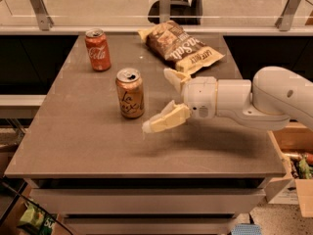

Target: Knock orange can over

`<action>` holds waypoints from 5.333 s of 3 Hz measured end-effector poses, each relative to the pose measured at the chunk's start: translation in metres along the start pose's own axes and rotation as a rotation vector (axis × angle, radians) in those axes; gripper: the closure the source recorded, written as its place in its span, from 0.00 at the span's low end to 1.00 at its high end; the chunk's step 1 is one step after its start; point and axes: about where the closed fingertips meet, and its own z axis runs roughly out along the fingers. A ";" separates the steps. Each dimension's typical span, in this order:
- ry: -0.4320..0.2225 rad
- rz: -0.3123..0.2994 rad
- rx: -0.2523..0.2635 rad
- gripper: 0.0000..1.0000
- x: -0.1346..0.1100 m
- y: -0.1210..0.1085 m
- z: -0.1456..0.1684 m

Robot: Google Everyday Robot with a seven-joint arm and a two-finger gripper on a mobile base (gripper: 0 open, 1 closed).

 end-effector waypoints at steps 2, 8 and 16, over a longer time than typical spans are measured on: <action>-0.008 -0.007 -0.058 0.00 -0.005 0.001 0.031; -0.055 -0.017 -0.167 0.65 -0.010 0.011 0.080; 0.170 -0.023 -0.038 1.00 -0.024 -0.026 0.028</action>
Offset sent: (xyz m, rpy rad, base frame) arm 0.0142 0.0434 -0.0051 0.0129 0.0082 0.0867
